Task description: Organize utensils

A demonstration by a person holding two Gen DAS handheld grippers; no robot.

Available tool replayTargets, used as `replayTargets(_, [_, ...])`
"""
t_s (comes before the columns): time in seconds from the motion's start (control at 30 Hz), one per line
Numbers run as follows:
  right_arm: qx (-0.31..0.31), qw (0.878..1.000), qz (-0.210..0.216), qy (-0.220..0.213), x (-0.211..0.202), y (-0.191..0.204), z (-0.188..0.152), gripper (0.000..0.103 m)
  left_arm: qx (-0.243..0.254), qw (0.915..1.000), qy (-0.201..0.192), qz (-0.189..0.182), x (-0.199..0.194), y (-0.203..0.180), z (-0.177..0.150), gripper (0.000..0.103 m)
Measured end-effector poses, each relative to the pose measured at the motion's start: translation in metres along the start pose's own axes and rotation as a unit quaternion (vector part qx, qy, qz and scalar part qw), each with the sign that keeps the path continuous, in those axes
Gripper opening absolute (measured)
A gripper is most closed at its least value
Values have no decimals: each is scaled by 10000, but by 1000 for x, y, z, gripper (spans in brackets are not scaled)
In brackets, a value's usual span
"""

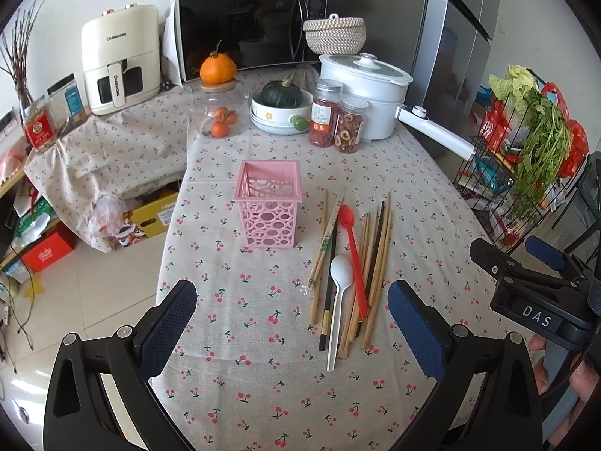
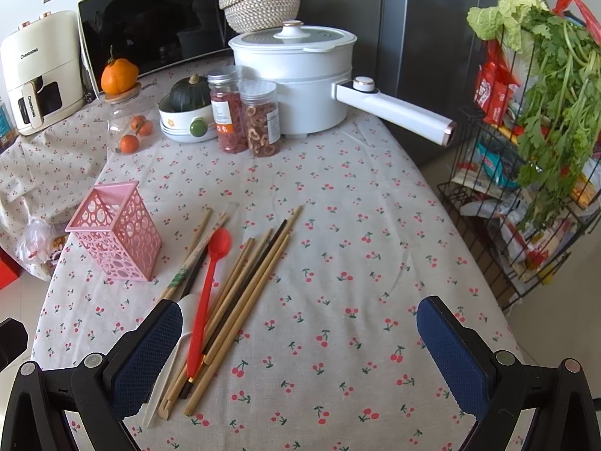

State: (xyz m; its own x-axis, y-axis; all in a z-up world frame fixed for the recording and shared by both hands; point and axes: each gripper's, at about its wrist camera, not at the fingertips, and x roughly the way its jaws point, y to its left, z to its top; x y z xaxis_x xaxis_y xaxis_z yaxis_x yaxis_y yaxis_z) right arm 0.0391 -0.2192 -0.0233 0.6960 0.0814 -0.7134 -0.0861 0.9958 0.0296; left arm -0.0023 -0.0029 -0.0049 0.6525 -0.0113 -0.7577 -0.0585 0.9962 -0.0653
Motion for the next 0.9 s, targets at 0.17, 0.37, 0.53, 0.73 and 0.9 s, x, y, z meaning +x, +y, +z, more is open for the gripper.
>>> replayTargets(0.17, [-21, 10000, 9, 8, 0, 0, -1, 103, -8, 10000, -13, 9, -1, 0, 0, 103])
replayTargets(0.37, [-21, 10000, 12, 16, 1, 1, 0, 103, -2, 10000, -8, 10, -1, 1, 0, 103])
replayTargets(0.53, [-18, 10000, 22, 11, 0, 1, 0, 103, 2, 10000, -6, 15, -1, 0, 1, 103])
replayTargets(0.73, [-41, 10000, 14, 10, 0, 1, 0, 103, -3, 10000, -7, 7, 0, 0, 1, 103])
replayTargets(0.9, [-65, 10000, 16, 17, 0, 2, -1, 103, 7, 10000, -4, 9, 0, 0, 1, 103])
